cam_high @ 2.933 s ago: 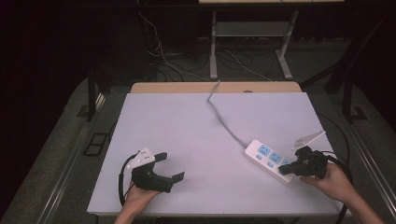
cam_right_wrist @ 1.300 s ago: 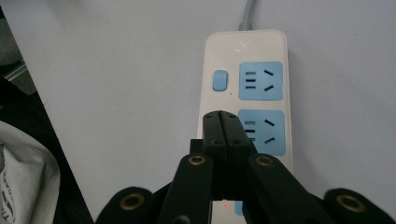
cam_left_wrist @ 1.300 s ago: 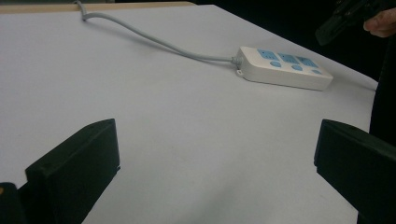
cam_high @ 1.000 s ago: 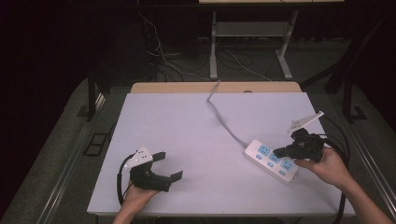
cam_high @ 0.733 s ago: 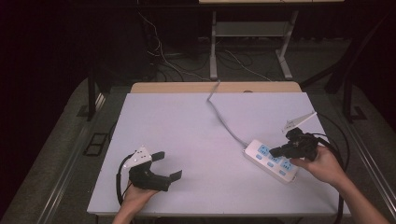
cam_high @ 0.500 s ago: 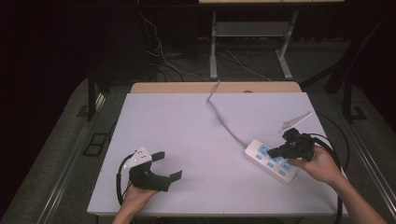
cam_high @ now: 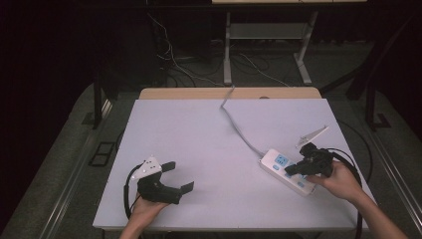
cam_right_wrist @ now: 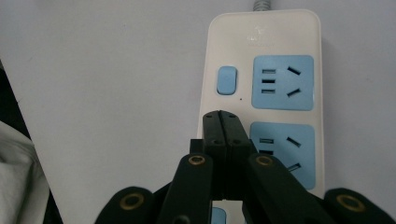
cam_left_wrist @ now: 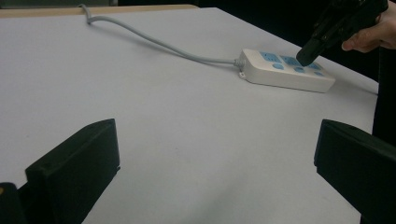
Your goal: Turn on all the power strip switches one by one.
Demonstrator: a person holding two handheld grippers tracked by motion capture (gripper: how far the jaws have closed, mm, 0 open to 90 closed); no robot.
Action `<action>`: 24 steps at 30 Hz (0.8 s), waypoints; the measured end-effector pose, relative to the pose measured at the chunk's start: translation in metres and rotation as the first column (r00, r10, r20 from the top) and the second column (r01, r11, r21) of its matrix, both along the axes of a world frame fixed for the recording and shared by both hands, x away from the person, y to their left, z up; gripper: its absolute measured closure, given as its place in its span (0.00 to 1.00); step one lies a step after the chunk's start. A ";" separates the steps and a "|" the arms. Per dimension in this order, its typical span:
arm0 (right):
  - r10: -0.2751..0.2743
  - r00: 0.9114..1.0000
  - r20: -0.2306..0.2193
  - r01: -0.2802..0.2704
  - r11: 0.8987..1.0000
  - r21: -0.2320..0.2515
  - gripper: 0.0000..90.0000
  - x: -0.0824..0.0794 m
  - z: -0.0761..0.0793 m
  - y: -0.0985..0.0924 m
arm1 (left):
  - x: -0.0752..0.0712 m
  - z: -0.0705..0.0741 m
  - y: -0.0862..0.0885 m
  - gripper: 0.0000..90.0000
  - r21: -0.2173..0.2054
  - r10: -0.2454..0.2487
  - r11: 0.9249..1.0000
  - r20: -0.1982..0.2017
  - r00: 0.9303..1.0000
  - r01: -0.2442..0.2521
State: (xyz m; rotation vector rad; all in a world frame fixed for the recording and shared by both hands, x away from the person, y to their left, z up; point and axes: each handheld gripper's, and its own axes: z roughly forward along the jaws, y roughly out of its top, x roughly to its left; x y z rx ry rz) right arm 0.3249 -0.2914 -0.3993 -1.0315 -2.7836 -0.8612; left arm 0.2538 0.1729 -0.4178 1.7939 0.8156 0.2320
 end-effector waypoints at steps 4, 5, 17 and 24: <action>0.000 1.000 -0.003 0.000 1.000 -0.004 1.00 0.000 -0.003 0.000 | 0.000 0.000 0.000 0.00 0.000 0.001 1.000 0.000 1.000 -0.001; 0.000 1.000 -0.003 0.000 1.000 -0.004 1.00 0.000 -0.003 0.000 | 0.000 0.000 0.000 0.00 0.000 0.001 1.000 0.000 1.000 -0.001; -0.002 1.000 -0.002 0.002 1.000 -0.014 1.00 0.000 -0.005 0.001 | 0.000 0.000 0.000 0.00 0.000 0.003 1.000 0.000 1.000 -0.003; 0.004 1.000 -0.012 -0.004 1.000 -0.017 1.00 0.002 -0.006 0.002 | -0.001 0.000 -0.001 0.00 -0.001 0.001 1.000 -0.001 1.000 -0.001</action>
